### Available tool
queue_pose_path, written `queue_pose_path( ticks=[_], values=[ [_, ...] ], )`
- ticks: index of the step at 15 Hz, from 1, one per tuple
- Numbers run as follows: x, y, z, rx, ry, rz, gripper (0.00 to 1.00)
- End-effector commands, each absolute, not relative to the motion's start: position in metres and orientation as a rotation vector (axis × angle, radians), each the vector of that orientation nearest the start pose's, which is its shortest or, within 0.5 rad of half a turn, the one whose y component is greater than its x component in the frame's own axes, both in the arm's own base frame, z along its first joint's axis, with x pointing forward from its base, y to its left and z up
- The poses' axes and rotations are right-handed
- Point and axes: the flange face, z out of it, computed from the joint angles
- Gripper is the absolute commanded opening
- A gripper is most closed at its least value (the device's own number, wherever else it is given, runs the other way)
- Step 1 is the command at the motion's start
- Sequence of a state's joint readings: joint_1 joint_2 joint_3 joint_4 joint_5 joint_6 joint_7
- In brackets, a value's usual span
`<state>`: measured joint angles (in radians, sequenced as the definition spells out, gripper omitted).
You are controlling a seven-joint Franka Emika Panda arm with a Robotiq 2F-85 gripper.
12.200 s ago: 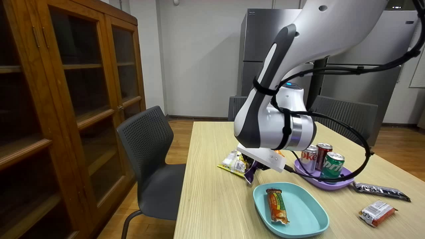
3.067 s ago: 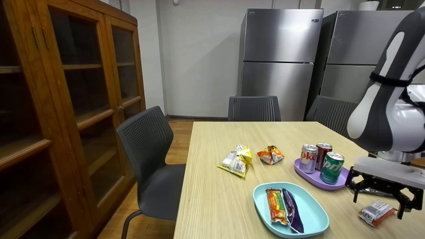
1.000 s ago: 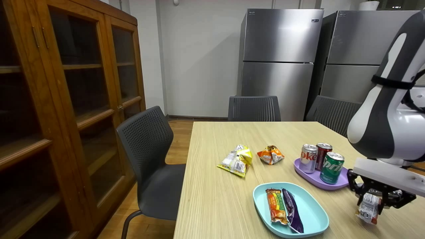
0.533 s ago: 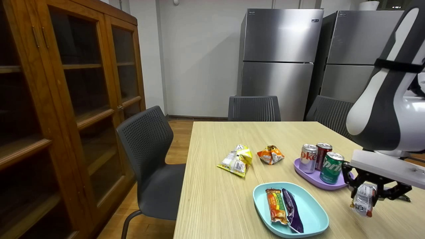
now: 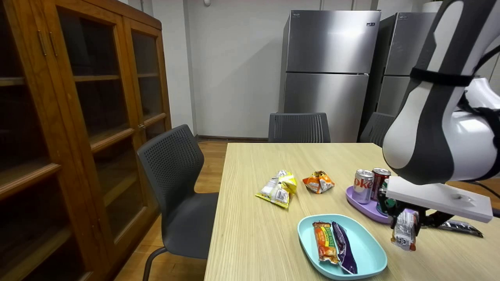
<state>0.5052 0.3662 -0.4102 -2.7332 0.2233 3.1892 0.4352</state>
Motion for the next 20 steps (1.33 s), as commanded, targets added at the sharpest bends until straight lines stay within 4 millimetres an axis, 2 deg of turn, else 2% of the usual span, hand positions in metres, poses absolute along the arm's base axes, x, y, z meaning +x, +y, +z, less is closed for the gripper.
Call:
queue_pose_path(
  ticks=[1, 7, 20],
  values=[
    [0.396, 0.027, 0.139, -3.138, 0.819, -0.308, 0.17],
    [0.405, 0.066, 0.138, -3.182, 0.725, -0.324, 0.17],
    [0.427, 0.106, 0.105, -3.285, 0.604, -0.116, 0.17]
  ],
)
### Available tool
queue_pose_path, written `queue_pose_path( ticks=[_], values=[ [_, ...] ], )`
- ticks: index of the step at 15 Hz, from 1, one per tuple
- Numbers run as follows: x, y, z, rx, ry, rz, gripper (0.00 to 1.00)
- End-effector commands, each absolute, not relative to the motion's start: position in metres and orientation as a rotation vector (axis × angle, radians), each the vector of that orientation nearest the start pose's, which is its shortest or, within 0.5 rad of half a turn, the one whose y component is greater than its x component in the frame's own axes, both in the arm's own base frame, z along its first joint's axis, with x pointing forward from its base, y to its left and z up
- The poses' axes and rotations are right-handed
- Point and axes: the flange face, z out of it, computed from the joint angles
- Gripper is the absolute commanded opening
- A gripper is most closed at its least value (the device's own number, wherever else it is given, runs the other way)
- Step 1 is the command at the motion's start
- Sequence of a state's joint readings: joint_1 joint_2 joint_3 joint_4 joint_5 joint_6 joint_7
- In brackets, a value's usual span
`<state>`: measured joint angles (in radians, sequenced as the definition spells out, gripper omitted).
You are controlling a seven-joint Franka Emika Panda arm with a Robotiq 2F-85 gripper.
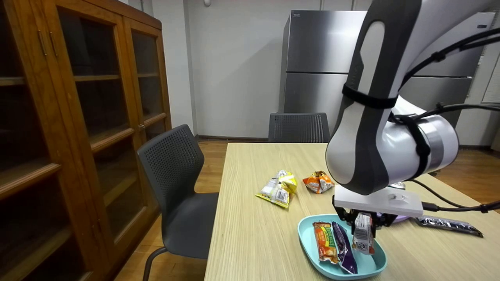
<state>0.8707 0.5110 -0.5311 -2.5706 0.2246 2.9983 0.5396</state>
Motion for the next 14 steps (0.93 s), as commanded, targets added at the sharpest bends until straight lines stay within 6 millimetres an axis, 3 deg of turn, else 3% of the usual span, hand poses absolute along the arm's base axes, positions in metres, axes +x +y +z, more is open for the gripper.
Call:
queue_pose_path(
  ticks=[1, 3, 4, 5, 7, 10, 14],
  values=[
    [0.428, 0.108, 0.103, -3.291, 0.591, -0.102, 0.17],
    [0.428, 0.11, 0.1, -3.307, 0.555, -0.066, 0.17],
    [0.427, 0.11, 0.099, -3.32, 0.522, -0.039, 0.3],
    [0.426, 0.109, 0.097, -3.334, 0.505, -0.026, 0.67],
    [0.424, 0.106, 0.101, -3.345, 0.461, -0.014, 0.74],
    [0.423, 0.097, 0.109, -3.348, 0.416, -0.032, 0.97],
    [0.423, 0.073, 0.127, -3.325, 0.441, -0.063, 1.0]
  ],
)
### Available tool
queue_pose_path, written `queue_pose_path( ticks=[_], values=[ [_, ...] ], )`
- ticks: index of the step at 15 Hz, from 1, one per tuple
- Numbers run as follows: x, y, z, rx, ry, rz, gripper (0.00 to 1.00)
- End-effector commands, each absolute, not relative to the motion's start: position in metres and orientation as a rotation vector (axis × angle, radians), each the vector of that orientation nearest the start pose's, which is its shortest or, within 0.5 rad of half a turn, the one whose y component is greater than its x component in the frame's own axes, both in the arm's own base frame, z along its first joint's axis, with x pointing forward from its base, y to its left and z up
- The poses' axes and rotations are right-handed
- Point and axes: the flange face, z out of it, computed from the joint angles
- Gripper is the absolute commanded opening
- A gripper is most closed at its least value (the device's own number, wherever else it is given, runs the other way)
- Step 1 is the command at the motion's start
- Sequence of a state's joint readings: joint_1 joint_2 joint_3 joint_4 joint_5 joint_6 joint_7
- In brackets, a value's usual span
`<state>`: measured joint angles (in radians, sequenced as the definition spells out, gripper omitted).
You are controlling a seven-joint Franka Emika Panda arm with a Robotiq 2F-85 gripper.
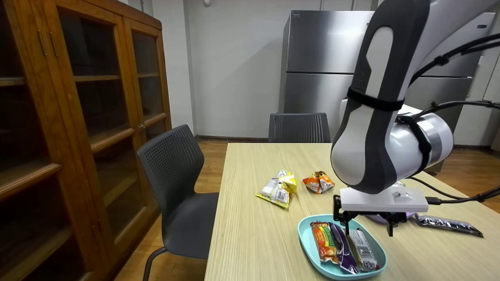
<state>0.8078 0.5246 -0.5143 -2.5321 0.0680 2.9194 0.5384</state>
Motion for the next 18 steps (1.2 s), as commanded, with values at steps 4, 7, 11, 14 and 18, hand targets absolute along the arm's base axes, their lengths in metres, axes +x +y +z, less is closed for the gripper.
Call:
queue_pose_path(
  ticks=[4, 7, 11, 14, 18],
  values=[
    [0.419, 0.043, 0.145, -3.329, 0.357, -0.07, 1.0],
    [0.412, 0.02, 0.155, -3.339, 0.236, -0.082, 1.0],
    [0.401, -0.01, 0.169, -3.32, 0.102, -0.121, 1.0],
    [0.391, -0.032, 0.179, -3.283, 0.061, -0.161, 1.0],
    [0.375, -0.063, 0.191, -3.243, 0.068, -0.176, 1.0]
  ],
)
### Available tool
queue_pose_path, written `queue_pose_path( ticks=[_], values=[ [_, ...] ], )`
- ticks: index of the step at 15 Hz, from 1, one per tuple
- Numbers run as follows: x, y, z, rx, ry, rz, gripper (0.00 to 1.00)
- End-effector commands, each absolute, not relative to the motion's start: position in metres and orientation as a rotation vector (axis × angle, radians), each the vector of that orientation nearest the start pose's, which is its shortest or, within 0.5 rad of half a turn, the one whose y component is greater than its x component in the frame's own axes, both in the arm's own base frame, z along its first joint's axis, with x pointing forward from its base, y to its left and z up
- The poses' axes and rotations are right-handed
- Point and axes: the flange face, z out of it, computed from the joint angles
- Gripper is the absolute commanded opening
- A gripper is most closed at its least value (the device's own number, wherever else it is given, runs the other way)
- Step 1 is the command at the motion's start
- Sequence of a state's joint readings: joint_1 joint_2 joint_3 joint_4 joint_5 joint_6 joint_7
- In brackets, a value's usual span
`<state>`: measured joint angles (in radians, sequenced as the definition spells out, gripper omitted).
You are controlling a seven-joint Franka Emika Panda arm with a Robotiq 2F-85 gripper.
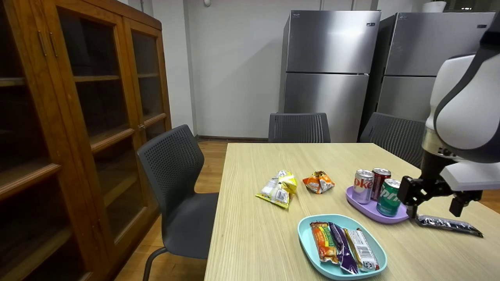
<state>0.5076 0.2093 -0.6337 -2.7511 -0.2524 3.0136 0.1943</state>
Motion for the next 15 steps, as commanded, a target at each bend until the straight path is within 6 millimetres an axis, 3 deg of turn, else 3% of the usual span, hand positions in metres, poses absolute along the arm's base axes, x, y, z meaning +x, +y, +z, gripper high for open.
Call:
queue_pose_path(
  ticks=[1, 2, 4, 5, 7, 15],
  values=[
    [0.371, -0.07, 0.194, -3.234, 0.076, -0.177, 1.0],
    [0.389, -0.082, 0.202, -3.239, 0.093, -0.186, 1.0],
    [0.388, -0.097, 0.211, -3.22, 0.132, -0.213, 1.0],
    [0.37, -0.104, 0.21, -3.207, 0.153, -0.234, 1.0],
    [0.381, -0.12, 0.215, -3.195, 0.206, -0.239, 1.0],
    [0.358, -0.173, 0.217, -3.13, 0.395, -0.269, 1.0]
  ],
)
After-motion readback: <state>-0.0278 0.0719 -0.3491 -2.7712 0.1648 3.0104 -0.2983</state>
